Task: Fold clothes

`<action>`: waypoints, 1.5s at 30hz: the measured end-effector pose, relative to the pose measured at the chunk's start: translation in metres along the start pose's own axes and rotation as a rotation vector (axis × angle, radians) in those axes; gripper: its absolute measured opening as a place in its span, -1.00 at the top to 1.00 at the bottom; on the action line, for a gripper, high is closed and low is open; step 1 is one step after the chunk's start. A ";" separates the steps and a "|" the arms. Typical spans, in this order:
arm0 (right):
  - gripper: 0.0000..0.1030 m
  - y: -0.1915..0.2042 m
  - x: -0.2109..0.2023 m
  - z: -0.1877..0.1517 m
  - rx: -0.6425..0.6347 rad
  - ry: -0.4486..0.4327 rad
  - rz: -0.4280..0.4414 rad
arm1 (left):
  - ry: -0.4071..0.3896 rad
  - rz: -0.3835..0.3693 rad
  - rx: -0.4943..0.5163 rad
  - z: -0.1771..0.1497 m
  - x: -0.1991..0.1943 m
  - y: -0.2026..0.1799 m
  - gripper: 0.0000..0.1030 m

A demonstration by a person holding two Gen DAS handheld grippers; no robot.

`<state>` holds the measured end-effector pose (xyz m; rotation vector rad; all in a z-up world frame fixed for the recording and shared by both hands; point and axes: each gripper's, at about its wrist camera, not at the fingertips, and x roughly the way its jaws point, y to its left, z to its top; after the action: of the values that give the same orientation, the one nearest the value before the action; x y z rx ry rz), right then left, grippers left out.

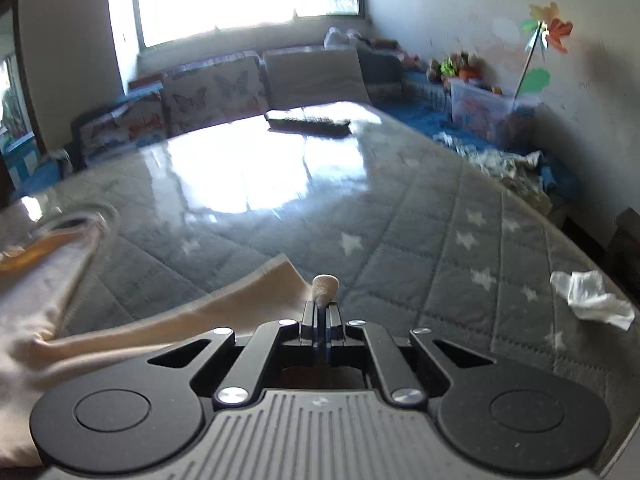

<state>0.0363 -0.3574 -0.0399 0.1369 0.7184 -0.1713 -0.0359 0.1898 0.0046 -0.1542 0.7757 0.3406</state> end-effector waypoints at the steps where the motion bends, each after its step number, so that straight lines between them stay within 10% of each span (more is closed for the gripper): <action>1: 0.89 -0.001 0.002 -0.001 0.001 0.006 -0.002 | 0.002 -0.004 -0.002 0.000 -0.001 0.002 0.84; 25: 0.08 0.060 0.003 0.000 -0.156 0.029 0.162 | -0.061 -0.002 0.151 0.002 -0.011 -0.015 -0.01; 36: -0.05 0.059 0.009 0.001 -0.168 0.030 0.136 | -0.092 0.181 -0.017 0.023 0.019 0.018 -0.04; 45: -0.11 0.061 0.008 0.002 -0.167 0.032 0.134 | -0.091 0.129 0.008 0.020 0.007 0.018 -0.02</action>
<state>0.0565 -0.2987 -0.0397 0.0282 0.7500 0.0193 -0.0243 0.2132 0.0136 -0.0802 0.6982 0.4638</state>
